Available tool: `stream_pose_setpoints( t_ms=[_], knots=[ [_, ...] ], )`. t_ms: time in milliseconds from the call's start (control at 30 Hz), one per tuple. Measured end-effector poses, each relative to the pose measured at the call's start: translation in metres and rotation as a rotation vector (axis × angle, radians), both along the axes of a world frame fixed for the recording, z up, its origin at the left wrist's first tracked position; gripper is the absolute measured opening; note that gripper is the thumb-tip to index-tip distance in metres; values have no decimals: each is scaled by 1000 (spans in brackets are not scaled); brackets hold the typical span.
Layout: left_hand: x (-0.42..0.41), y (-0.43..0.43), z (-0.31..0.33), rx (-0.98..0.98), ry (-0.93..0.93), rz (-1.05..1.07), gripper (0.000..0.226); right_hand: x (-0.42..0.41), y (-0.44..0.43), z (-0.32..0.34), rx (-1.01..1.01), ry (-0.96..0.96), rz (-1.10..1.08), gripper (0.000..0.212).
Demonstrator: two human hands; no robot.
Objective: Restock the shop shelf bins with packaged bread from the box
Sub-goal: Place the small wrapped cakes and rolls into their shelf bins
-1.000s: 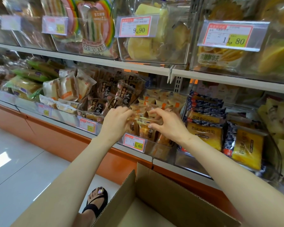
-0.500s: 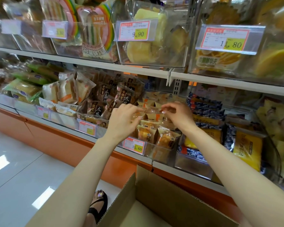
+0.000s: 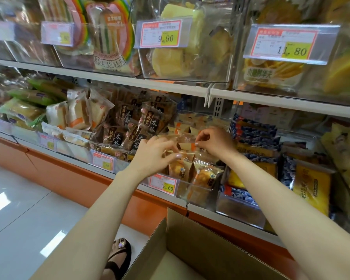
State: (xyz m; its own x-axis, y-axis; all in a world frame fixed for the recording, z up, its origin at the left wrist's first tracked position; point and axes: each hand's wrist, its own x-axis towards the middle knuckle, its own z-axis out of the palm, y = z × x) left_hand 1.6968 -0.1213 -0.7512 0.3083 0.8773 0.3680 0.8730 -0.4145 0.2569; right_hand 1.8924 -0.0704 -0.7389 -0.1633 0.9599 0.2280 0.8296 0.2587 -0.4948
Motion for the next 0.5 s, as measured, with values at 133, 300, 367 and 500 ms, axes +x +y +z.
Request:
stream_pose_setpoints(
  t_ms=[133, 300, 367, 500],
  knots=[
    [3, 9, 4, 105, -230, 58, 27, -1, -2, 8, 13, 204, 54, 6],
    [12, 16, 12, 99, -399, 78, 58, -16, -18, 25, -17, 507, 154, 9],
    [15, 13, 13, 95, -352, 82, 47, -21, -26, 25, -32, 576, 197, 9],
    [16, 3, 17, 155, -407, 147, 11, -23, -33, 23, 8, 644, 279, 7]
  ],
)
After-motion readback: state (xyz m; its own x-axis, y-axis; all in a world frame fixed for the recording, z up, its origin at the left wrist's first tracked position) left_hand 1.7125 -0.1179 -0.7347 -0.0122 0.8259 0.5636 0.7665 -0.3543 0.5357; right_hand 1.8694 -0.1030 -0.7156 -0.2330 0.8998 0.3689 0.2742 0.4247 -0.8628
